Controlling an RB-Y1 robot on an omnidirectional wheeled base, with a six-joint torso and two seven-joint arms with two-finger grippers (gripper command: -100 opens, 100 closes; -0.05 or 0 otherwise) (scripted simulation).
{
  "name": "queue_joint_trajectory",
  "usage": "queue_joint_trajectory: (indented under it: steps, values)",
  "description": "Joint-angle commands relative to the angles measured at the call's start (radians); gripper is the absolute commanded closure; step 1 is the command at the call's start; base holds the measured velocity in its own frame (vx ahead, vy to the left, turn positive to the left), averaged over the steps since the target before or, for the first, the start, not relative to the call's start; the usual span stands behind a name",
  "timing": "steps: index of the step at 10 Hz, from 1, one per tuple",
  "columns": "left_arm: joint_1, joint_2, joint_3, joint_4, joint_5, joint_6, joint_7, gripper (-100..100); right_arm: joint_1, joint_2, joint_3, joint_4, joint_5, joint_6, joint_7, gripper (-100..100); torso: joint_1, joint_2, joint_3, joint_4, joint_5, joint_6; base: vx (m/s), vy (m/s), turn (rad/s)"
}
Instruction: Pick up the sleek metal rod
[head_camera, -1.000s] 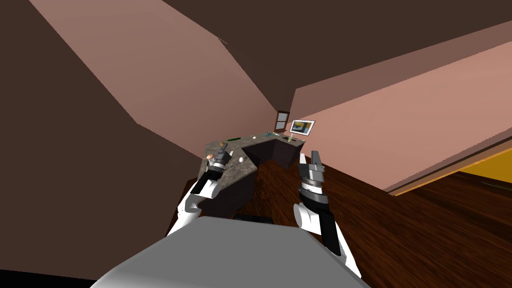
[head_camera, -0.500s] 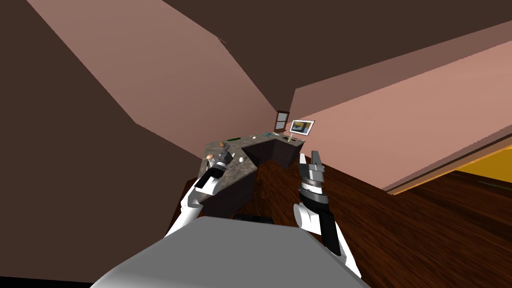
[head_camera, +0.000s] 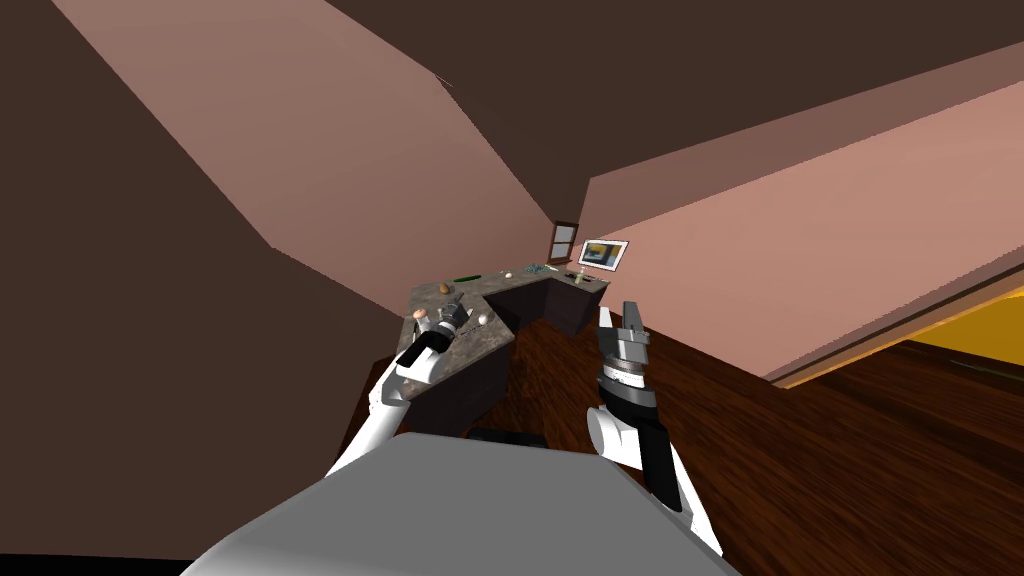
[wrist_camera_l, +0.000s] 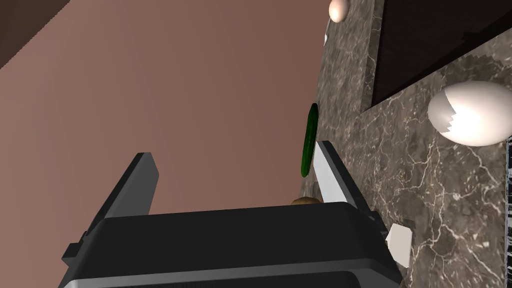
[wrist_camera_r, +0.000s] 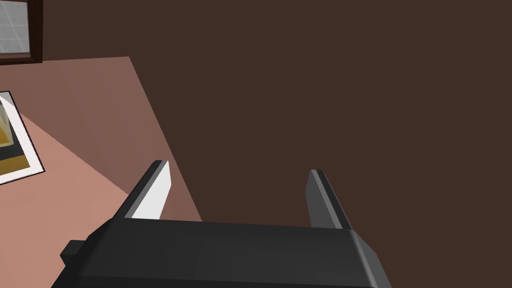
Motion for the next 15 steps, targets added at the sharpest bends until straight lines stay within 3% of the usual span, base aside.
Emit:
queue_joint_trajectory:
  steps: [1, 4, 6, 9, 11, 12, 14, 15]
  values:
    - [-0.011, 0.01, 0.001, 0.013, 0.007, 0.048, 0.017, -100, 0.0, 0.0, 0.0, 0.0, 0.0, 0.0, 0.0, 0, 0.0, 0.0, 0.0, 0.0, 0.0, 0.0, -0.002, 0.006, -0.011]
    - [-0.069, 0.032, 0.002, 0.067, 0.027, 0.142, 0.077, -100, 0.0, 0.0, 0.0, 0.0, 0.0, 0.0, 0.0, 0, 0.0, 0.0, 0.0, 0.0, 0.0, 0.0, -0.004, 0.008, -0.01]
    - [-0.069, 0.032, 0.002, 0.067, 0.027, 0.184, 0.077, -100, 0.0, 0.0, 0.0, 0.0, 0.0, 0.0, 0.0, 0, 0.0, 0.0, 0.0, 0.0, 0.0, 0.0, -0.002, 0.004, -0.004]
    - [-0.128, 0.055, 0.003, 0.127, 0.045, 0.274, 0.136, -100, 0.0, 0.0, 0.0, 0.0, 0.0, 0.0, 0.0, 0, 0.0, 0.0, 0.0, 0.0, 0.0, 0.0, -0.003, 0.005, -0.01]
    - [-0.128, 0.055, 0.003, 0.127, 0.045, 0.32, 0.136, -100, 0.0, 0.0, 0.0, 0.0, 0.0, 0.0, 0.0, 0, 0.0, 0.0, 0.0, 0.0, 0.0, 0.0, -0.002, 0.006, -0.005]
    - [-0.157, 0.067, 0.004, 0.158, 0.054, 0.352, 0.165, -100, 0.0, 0.0, 0.0, 0.0, 0.0, 0.0, 0.0, 0, 0.0, 0.0, 0.0, 0.0, 0.0, 0.0, -0.002, 0.007, -0.01]
    - [-0.157, 0.067, 0.004, 0.158, 0.054, 0.388, 0.165, -100, 0.0, 0.0, 0.0, 0.0, 0.0, 0.0, 0.0, 0, 0.0, 0.0, 0.0, 0.0, 0.0, 0.0, -0.001, 0.004, -0.005]
    - [-0.187, 0.079, 0.004, 0.191, 0.063, 0.424, 0.195, -100, 0.0, 0.0, 0.0, 0.0, 0.0, 0.0, 0.0, 0, 0.0, 0.0, 0.0, 0.0, 0.0, 0.0, -0.003, 0.006, -0.01]
